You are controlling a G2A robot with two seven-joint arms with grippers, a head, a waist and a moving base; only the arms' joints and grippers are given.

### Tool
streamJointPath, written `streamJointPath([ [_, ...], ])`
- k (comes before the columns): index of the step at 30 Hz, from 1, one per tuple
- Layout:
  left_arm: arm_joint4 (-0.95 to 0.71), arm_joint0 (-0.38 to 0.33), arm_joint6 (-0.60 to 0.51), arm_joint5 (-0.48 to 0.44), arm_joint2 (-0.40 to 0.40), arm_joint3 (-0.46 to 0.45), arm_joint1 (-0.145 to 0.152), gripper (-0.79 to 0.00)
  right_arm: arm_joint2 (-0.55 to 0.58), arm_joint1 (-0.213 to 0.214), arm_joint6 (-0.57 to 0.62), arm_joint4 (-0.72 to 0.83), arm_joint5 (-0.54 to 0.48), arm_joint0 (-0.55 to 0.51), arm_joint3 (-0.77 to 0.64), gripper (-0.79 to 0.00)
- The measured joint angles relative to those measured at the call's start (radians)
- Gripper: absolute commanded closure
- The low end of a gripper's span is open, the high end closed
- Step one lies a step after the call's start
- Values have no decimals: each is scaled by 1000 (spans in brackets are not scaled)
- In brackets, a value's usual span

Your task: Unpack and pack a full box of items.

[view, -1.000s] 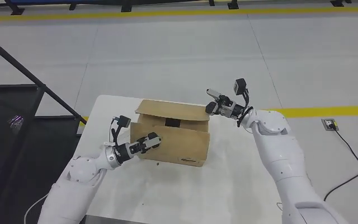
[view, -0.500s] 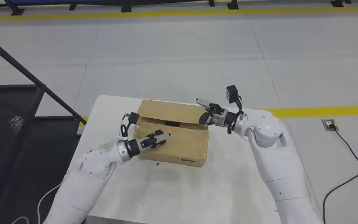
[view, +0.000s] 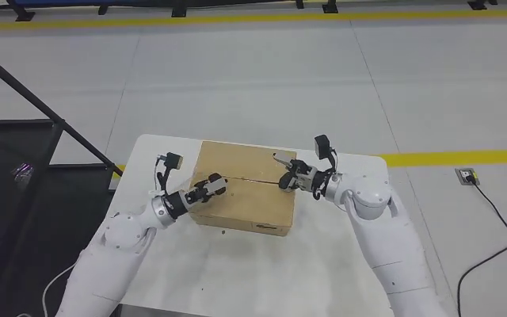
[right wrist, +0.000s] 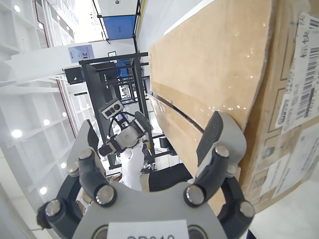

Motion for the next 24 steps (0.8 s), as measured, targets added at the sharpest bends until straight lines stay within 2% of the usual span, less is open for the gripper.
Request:
streamJointPath([
  [9, -77, 190, 50, -18, -270, -136, 46, -785, -6, 0, -6, 2, -16, -5, -1, -785],
  [20, -77, 187, 50, -17, -263, -131, 45, -785, -6, 0, -6, 2, -16, -5, -1, -785],
  [24, -136, 242, 181, -26, -288, -107, 38, -785, -6, 0, -6, 2, -16, -5, -1, -785],
])
